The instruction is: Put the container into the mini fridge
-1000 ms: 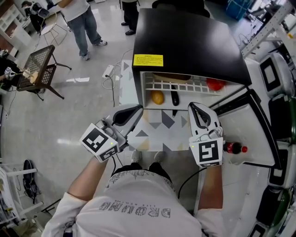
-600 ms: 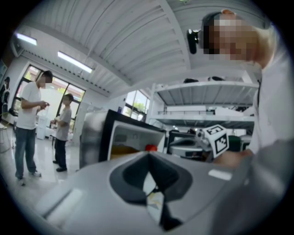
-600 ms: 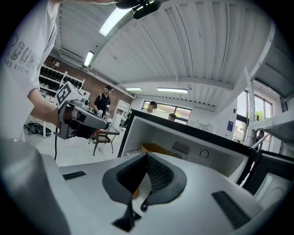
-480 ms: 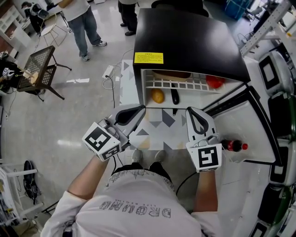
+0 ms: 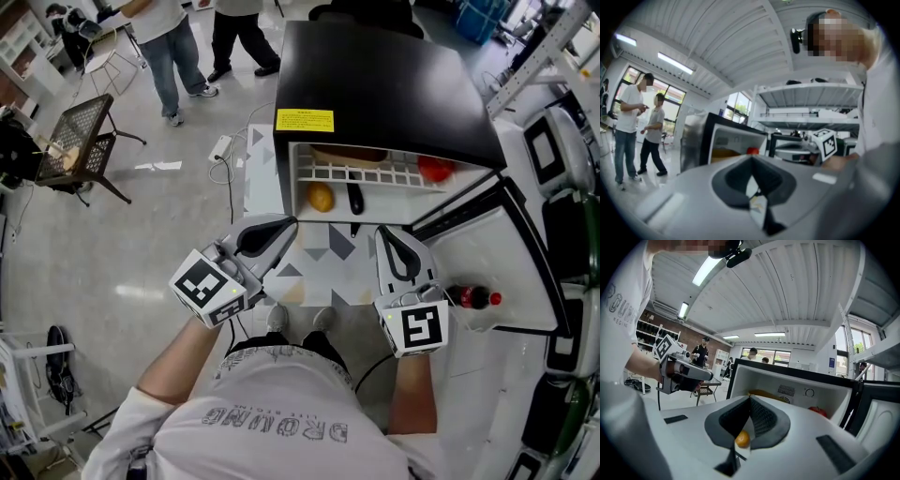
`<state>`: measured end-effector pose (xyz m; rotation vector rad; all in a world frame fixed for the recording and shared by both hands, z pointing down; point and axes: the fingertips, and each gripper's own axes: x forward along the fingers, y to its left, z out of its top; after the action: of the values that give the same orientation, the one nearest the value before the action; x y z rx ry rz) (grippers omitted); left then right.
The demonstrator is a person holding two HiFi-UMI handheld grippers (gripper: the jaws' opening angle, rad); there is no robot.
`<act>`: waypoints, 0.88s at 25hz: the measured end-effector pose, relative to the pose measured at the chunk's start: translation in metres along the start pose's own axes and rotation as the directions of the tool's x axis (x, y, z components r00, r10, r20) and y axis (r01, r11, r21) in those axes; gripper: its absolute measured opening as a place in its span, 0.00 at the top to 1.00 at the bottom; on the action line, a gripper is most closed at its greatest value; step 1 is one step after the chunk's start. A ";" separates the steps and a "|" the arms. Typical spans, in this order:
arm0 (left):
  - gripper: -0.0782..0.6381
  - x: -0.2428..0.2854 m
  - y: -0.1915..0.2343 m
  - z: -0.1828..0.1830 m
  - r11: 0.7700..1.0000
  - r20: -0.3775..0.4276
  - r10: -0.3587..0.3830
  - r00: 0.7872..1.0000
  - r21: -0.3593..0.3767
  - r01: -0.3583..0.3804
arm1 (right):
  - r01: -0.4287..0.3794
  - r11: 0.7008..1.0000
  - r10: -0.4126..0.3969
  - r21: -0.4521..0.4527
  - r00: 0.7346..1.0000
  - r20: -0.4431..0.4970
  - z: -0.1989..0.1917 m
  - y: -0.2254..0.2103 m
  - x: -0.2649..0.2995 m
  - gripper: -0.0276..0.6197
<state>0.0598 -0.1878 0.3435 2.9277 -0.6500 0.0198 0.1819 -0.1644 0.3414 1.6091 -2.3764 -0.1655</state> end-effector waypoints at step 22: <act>0.88 0.014 0.006 0.004 1.000 0.006 -0.009 1.000 0.003 0.009 | -0.009 1.000 0.009 0.010 1.000 -0.002 -0.001 -0.008 0.009 0.95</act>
<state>0.0697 -0.1998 0.3407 2.9350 -0.6382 0.0107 0.1866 -0.1759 0.3418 1.6014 -2.3868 -0.1512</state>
